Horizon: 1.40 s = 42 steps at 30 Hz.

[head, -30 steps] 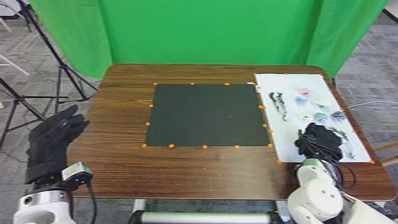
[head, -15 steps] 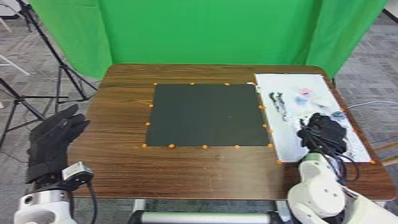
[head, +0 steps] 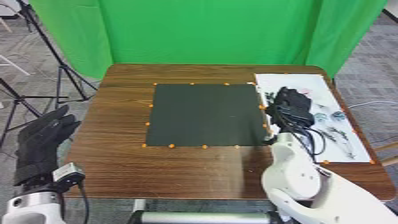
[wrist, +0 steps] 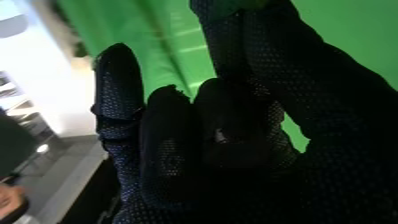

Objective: Arrange flowers

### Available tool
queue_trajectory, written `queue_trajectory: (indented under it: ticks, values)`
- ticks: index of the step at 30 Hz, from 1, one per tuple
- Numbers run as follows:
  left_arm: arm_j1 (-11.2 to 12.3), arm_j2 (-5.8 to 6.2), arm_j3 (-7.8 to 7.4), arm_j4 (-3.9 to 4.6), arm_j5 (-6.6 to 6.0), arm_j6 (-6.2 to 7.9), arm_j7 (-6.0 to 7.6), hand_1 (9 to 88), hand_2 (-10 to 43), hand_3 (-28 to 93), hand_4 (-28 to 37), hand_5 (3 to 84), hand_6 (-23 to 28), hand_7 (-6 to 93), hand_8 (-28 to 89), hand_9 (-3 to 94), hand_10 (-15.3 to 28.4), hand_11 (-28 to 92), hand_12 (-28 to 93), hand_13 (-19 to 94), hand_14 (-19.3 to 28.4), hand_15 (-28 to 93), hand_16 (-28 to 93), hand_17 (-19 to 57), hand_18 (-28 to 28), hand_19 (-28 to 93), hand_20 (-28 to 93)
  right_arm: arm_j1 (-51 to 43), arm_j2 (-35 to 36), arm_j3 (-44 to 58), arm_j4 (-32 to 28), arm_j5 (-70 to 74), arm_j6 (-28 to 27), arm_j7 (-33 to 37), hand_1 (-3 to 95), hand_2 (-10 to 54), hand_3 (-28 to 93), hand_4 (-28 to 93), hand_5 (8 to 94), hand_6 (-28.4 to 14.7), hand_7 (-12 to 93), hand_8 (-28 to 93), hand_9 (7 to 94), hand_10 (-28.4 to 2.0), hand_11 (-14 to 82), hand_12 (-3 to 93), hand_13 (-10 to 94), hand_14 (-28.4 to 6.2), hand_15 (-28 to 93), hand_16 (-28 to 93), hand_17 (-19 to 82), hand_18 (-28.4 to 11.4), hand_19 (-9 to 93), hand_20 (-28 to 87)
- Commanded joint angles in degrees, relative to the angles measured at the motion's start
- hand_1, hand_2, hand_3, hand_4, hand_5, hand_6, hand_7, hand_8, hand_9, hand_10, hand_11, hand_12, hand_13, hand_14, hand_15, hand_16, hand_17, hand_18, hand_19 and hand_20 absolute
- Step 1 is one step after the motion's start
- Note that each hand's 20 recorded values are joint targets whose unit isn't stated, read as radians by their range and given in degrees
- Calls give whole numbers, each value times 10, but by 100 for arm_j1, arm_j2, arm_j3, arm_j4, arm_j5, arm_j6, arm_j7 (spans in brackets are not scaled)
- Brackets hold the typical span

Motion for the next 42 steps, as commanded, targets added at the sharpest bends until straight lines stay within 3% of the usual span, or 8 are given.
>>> queue_trajectory:
  ticks: [1,14,17,18,24,25,36,42]
  values:
    - [133,-48,-14,-56,32,102,-56,309,1,791,-140,438,127,172,-111,356,209,440,64,260,276,680,-188,-74,229,608,97,651,-893,-347,322,134,-263,-581,534,-95,802,-250,874,-57,231,210,864,-103,781,442,843,-109,914,369,372,-261,928,119]
    - [-124,-34,195,-5,111,61,-188,310,1,790,-141,439,126,172,-112,356,209,440,64,260,276,680,-188,-74,229,607,98,381,-2101,-437,795,124,-884,-1540,526,-95,805,-245,876,-54,234,213,868,-97,779,442,847,-109,910,367,366,-258,923,116]
    - [-218,-73,265,23,174,29,-265,310,1,791,-140,438,126,172,-111,356,209,440,64,259,276,679,-188,-75,229,607,98,151,-2375,-295,879,-48,-1120,-1891,524,-95,806,-244,877,-54,234,213,869,-97,779,442,848,-107,908,365,363,-257,920,114]
    - [-273,-169,280,41,250,-19,-318,311,1,790,-140,438,126,172,-111,356,208,440,64,259,276,679,-188,-75,229,607,98,179,-2415,-345,934,-22,-1117,-1922,524,-95,806,-244,877,-54,235,213,869,-97,779,442,848,-107,907,365,362,-257,920,114]
    - [-578,-188,538,133,298,-70,-407,311,1,789,-141,438,126,172,-111,356,208,440,64,259,275,679,-188,-75,229,607,98,-483,-3023,120,1156,-549,-1645,-2700,523,-95,807,-244,879,-54,234,211,870,-97,778,442,849,-106,905,365,358,-256,918,112]
    - [-648,-243,566,157,365,-126,-450,311,1,789,-142,438,126,172,-112,356,208,440,64,259,276,679,-188,-75,229,607,98,-540,-3087,153,1205,-622,-1691,-2772,523,-95,808,-243,879,-54,234,210,870,-97,778,442,849,-105,905,365,358,-256,918,111]
    - [-1174,-96,980,308,338,-158,-417,310,0,792,-139,437,126,171,-111,355,208,439,65,258,276,679,-188,-75,229,606,98,-696,-3605,258,1798,-1013,-1993,-3277,519,-95,811,-242,880,-51,237,210,873,-97,777,441,850,-105,903,364,351,-254,914,107]
    - [-1301,-37,1151,314,382,-46,-357,311,-1,792,-138,436,126,171,-111,354,208,439,64,259,276,679,-188,-75,228,605,97,-692,-3921,386,2142,-1274,-2121,-3333,515,-95,812,-238,883,-48,239,210,875,-96,777,439,853,-105,900,361,348,-256,914,105]
